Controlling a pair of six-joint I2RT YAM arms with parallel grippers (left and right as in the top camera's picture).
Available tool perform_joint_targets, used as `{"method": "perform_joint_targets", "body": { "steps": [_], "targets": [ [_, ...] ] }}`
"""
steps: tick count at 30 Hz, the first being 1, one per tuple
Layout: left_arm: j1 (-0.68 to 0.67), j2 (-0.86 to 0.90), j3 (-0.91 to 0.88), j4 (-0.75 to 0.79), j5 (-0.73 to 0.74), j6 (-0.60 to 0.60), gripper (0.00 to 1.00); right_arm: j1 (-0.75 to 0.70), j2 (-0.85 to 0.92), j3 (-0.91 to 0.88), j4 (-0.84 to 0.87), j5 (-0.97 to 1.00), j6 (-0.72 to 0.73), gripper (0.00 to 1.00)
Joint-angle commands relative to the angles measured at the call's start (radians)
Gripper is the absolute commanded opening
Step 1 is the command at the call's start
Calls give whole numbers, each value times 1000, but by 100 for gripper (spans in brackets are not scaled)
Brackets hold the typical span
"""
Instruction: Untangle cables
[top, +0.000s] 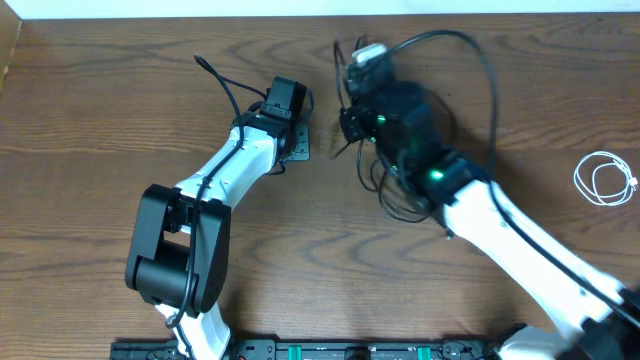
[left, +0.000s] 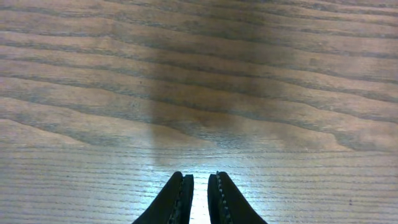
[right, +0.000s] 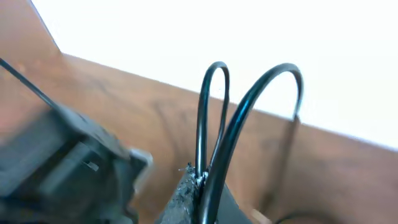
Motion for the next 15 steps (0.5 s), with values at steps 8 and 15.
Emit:
{"method": "perform_joint_targets", "body": {
  "steps": [8, 15],
  "targets": [
    [2, 3, -5, -6, -30, -5, 16, 7, -286, 8, 132, 6, -223, 1],
    [2, 3, -5, -6, -30, -5, 15, 7, -382, 8, 100, 190, -218, 1]
  ]
}}
